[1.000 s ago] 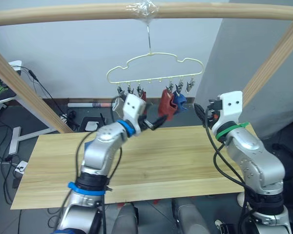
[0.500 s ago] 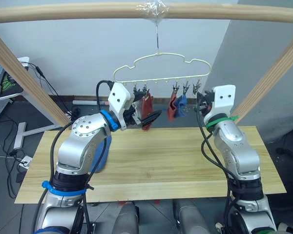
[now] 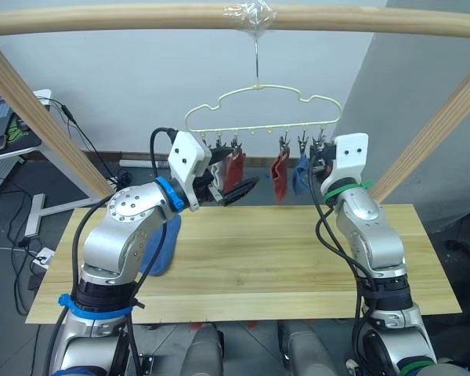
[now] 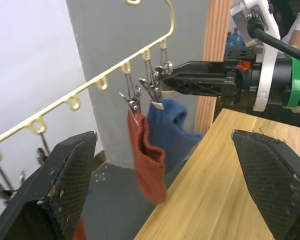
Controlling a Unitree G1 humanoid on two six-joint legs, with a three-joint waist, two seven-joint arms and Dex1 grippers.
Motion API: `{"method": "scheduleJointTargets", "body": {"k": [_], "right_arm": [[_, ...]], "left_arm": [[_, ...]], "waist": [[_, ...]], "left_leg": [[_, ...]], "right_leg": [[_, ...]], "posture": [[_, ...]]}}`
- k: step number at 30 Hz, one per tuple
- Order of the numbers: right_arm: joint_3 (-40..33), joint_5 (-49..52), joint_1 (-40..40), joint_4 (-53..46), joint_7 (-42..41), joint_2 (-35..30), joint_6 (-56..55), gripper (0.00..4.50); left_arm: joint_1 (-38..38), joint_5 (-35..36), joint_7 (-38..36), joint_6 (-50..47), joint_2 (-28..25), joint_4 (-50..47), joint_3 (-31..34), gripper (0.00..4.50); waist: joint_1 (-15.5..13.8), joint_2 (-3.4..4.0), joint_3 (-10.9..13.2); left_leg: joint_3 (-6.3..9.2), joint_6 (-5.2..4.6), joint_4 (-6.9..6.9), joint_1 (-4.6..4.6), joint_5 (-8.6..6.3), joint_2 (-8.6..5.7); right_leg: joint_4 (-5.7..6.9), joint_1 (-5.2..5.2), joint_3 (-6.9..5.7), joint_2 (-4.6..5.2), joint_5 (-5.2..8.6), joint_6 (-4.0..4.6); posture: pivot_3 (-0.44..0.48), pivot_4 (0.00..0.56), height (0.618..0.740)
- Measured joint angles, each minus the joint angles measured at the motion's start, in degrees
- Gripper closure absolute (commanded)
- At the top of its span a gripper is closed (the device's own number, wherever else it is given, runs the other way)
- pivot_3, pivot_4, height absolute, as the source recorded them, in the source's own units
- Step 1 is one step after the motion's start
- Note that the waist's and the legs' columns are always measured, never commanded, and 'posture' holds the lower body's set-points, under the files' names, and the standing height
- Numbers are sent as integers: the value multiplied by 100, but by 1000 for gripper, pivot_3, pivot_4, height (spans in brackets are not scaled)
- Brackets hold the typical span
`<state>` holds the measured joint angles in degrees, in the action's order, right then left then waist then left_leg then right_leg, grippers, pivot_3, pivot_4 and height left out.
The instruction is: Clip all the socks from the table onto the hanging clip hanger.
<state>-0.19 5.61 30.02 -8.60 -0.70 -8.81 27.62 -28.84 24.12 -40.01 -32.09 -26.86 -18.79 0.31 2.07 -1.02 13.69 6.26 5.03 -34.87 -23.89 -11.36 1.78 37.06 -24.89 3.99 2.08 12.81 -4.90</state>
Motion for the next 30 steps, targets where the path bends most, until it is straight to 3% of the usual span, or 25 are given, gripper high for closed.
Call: {"method": "scheduleJointTargets", "body": {"k": [3,14,17,30], "right_arm": [[-17,-10,1,0,1,9,0,767],[-87,-114,144,297,84,90,-106,767],[-88,-130,243,369,81,105,-167,1325],[-127,-200,309,575,78,112,-228,1325]], "left_arm": [[-1,13,48,0,1,0,0,0],[-19,14,57,3,3,2,0,0],[-24,14,56,4,3,2,-1,0],[-64,14,76,5,6,5,-1,0]], "waist": [[-21,0,0],[-24,0,0],[-25,0,0],[-27,0,0]], "left_leg": [[0,0,0,0,0,0],[0,0,-1,1,0,0],[0,0,-1,0,0,0],[0,0,-2,1,0,0]], "right_leg": [[0,0,0,0,-1,2],[3,0,0,0,-4,7],[2,0,0,0,-9,15],[5,0,0,0,-11,18]], "posture": [[95,193,740],[100,193,740],[104,194,740],[108,201,740]]}}
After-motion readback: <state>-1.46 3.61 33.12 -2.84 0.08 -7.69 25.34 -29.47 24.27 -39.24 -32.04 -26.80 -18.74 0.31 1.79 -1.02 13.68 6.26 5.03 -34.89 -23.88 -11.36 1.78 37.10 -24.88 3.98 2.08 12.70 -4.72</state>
